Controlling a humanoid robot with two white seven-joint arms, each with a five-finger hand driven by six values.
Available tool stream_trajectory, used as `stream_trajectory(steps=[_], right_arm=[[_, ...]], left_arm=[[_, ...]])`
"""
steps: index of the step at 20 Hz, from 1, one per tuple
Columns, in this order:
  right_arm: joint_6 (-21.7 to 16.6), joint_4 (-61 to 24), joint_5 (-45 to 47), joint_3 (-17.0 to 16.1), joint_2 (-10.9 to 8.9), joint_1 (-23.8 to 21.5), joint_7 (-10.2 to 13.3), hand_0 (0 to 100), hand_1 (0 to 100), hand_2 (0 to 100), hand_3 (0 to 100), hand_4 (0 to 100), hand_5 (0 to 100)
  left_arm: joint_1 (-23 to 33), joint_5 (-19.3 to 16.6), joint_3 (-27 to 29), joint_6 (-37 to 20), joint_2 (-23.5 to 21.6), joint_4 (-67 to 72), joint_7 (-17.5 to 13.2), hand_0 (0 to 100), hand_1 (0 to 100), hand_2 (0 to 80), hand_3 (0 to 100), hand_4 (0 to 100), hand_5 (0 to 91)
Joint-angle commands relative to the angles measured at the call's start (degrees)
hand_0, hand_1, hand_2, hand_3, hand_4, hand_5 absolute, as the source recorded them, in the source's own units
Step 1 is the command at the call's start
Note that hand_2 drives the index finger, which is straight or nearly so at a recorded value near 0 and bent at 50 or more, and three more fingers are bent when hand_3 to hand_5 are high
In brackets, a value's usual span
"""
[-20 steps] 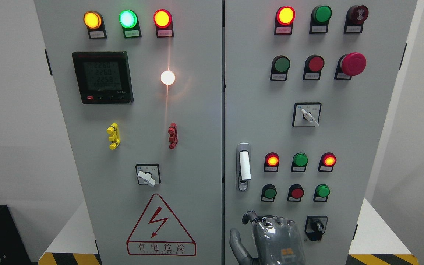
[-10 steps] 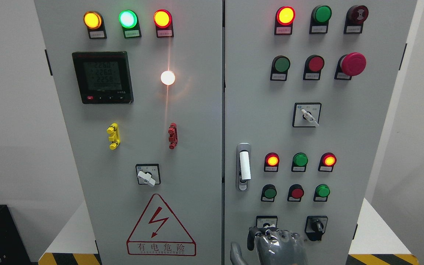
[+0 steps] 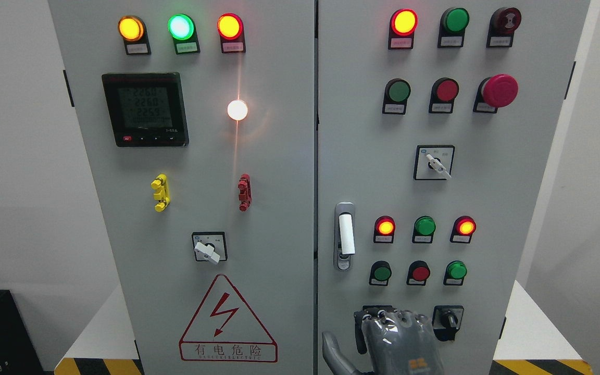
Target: Release door handle
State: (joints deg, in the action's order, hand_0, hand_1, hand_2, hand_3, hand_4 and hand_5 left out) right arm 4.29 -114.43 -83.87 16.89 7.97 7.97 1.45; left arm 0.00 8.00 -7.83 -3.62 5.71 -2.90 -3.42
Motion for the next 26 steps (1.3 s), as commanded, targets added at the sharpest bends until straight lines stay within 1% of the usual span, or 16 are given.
stream_trajectory(steps=[1, 3, 5, 11, 15, 19, 23, 26], right_arm=[[0.3, -0.2, -0.9, -0.7, -0.06, 4.1, -1.1, 38, 15, 96, 100, 100, 100], [1.3, 1.5, -1.0, -0.9, -0.06, 5.9, -1.4, 36, 16, 97, 100, 100, 100], [2.9, 2.4, -1.0, -1.1, -0.23, 7.4, -2.5, 36, 17, 98, 100, 100, 100], [3.9, 7.3, -2.8, -1.8, -0.32, 11.8, -2.5, 34, 18, 99, 100, 100, 100], [4.0, 8.5, -3.5, -1.9, -0.23, 13.2, -2.5, 34, 19, 99, 100, 100, 100], [5.2, 9.3, -3.6, -1.9, -0.32, 13.6, -2.7, 33, 19, 99, 100, 100, 100], [6.4, 11.1, -3.6, -1.9, -0.32, 16.5, -3.0, 33, 20, 100, 100, 100, 100], [6.7, 12.2, -4.3, -1.9, -0.15, 17.3, -3.0, 33, 21, 100, 100, 100, 100]], left_arm=[[1.1, 0.0, 0.0, 0.0, 0.0, 0.0, 0.0, 12, 56, 0.0, 0, 0, 0.0], [1.1, 0.0, 0.0, 0.0, 0.0, 0.0, 0.0, 12, 56, 0.0, 0, 0, 0.0], [1.1, 0.0, 0.0, 0.0, 0.0, 0.0, 0.0, 12, 56, 0.0, 0, 0, 0.0], [1.1, 0.0, 0.0, 0.0, 0.0, 0.0, 0.0, 12, 56, 0.0, 0, 0, 0.0], [1.1, 0.0, 0.0, 0.0, 0.0, 0.0, 0.0, 12, 56, 0.0, 0, 0, 0.0], [1.1, 0.0, 0.0, 0.0, 0.0, 0.0, 0.0, 12, 56, 0.0, 0, 0, 0.0], [1.1, 0.0, 0.0, 0.0, 0.0, 0.0, 0.0, 12, 56, 0.0, 0, 0, 0.0], [1.1, 0.0, 0.0, 0.0, 0.0, 0.0, 0.0, 12, 56, 0.0, 0, 0, 0.0]])
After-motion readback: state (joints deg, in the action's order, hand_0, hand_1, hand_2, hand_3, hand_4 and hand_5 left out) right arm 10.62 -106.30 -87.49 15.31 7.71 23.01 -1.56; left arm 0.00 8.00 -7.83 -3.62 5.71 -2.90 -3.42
